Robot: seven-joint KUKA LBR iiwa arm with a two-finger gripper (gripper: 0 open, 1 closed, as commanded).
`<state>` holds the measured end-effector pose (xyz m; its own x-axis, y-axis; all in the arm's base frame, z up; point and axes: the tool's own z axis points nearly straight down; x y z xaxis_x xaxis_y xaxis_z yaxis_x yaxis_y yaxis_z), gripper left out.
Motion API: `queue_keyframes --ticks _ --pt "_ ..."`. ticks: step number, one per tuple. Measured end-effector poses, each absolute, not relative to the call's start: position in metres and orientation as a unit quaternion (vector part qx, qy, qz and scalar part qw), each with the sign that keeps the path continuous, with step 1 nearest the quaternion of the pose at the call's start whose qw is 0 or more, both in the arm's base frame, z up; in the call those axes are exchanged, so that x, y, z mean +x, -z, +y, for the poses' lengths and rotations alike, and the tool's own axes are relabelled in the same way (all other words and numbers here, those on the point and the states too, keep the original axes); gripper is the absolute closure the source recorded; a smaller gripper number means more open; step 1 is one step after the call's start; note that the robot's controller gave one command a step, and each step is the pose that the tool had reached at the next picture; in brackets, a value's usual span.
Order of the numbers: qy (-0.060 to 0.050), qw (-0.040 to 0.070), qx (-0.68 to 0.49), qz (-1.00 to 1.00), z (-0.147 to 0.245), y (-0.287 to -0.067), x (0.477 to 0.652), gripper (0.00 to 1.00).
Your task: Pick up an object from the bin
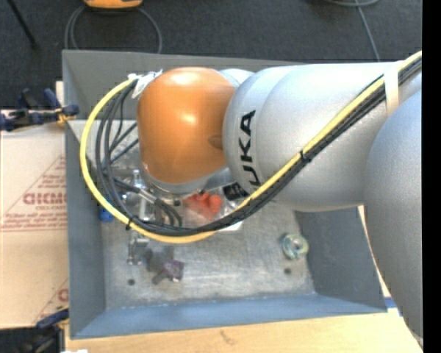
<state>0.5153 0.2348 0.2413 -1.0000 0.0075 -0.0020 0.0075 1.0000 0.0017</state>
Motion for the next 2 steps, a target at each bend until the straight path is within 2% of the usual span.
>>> queue_keyframes --ticks 1,2 --pt "0.002 -0.003 0.020 1.000 0.1426 -0.0857 0.5025 0.00" --pt "-0.001 0.001 0.021 1.000 0.1459 -0.0900 0.5045 1.00"
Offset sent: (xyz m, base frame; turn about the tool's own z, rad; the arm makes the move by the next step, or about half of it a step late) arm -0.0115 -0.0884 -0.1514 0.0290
